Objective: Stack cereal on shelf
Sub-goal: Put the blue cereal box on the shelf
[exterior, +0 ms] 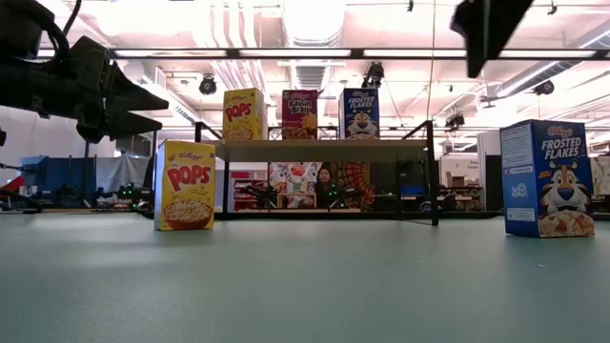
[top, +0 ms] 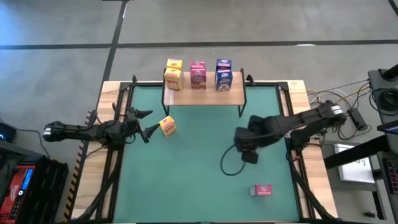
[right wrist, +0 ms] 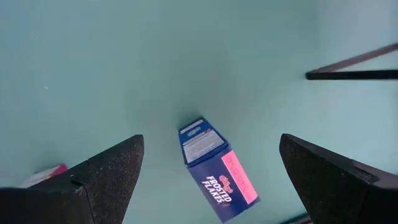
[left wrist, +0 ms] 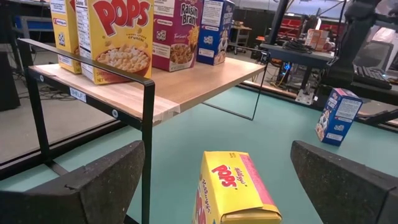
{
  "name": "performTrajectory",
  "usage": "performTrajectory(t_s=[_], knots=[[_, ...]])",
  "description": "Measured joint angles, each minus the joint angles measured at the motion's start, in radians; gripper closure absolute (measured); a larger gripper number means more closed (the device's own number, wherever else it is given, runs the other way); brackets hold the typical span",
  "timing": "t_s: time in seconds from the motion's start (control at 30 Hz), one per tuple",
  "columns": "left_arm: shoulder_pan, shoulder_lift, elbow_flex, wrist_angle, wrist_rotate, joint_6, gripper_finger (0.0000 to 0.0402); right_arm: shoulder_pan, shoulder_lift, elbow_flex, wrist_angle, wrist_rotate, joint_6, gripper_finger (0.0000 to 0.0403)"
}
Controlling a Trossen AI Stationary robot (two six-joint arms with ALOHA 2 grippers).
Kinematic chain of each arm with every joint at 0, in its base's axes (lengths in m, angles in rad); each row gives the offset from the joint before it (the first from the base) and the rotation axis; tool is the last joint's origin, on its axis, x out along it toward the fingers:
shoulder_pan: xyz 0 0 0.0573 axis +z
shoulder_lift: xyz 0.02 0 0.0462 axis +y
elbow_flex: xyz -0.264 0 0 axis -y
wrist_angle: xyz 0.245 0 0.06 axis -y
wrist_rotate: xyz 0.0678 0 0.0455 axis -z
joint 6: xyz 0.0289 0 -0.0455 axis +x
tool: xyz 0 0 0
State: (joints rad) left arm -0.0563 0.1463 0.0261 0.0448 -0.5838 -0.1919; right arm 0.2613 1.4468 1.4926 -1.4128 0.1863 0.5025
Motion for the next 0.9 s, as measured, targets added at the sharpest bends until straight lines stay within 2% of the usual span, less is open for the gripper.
performTrajectory(t_s=[0.1, 0.37, 0.6, 0.9], knots=[[0.000, 0.000, 0.000, 0.000, 0.000, 0.000, 0.0015, 0.016, -0.086, -0.107, 0.070, 0.006, 0.011, 0.0039], [0.000, 0.000, 0.000, 0.000, 0.000, 0.000, 0.0015, 0.015, -0.253, -0.331, 0.166, -0.008, -0.116, 0.0039], [0.000, 0.000, 0.000, 0.000, 0.000, 0.000, 0.0015, 0.015, -0.315, -0.470, 0.199, -0.029, -0.287, 0.0039], [0.000, 0.001, 0.000, 0.000, 0.000, 0.000, 0.0015, 0.002, -0.329, -0.585, 0.260, -0.029, -0.444, 0.0039]])
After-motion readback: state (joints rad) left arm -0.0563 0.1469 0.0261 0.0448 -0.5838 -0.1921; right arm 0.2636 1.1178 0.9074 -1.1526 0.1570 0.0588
